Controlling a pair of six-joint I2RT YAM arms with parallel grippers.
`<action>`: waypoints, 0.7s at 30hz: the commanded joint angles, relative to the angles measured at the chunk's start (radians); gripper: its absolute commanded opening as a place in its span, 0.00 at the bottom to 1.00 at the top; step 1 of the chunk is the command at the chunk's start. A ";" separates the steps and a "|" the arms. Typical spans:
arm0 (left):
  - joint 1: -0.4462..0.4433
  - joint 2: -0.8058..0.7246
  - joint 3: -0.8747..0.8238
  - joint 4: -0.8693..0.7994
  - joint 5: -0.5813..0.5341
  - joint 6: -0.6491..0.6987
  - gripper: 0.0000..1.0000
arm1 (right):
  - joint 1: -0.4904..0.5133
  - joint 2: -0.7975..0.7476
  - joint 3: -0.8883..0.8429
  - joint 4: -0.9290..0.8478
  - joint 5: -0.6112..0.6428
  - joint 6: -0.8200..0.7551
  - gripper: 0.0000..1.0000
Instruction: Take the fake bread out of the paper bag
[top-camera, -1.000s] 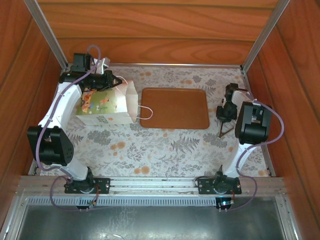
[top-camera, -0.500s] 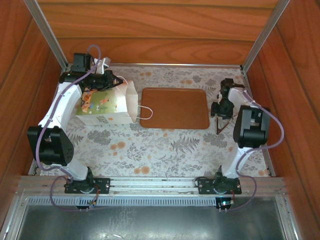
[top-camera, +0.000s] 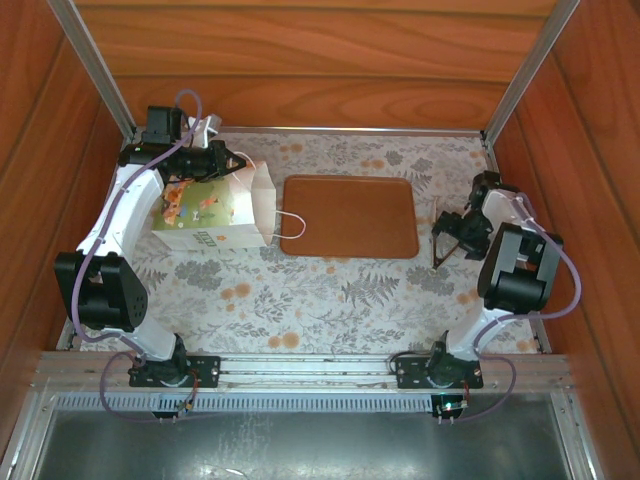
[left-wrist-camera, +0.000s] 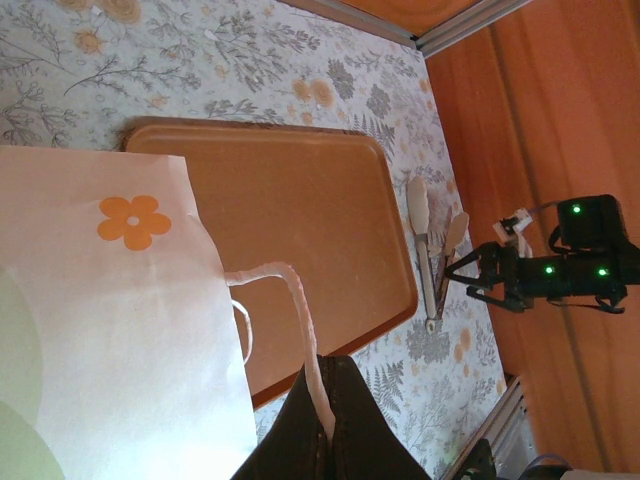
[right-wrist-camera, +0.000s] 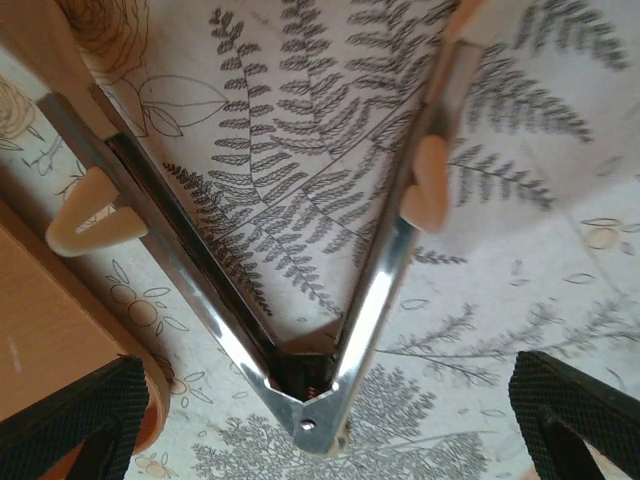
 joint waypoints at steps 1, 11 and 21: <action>-0.009 -0.002 0.012 0.016 0.024 0.004 0.00 | 0.011 0.038 0.018 0.007 -0.045 0.009 1.00; -0.009 -0.011 0.006 0.016 0.017 -0.001 0.00 | 0.056 0.124 0.052 0.032 0.038 -0.054 0.98; -0.010 -0.010 0.010 0.017 0.013 -0.004 0.00 | 0.056 0.192 0.072 0.059 0.099 -0.093 0.95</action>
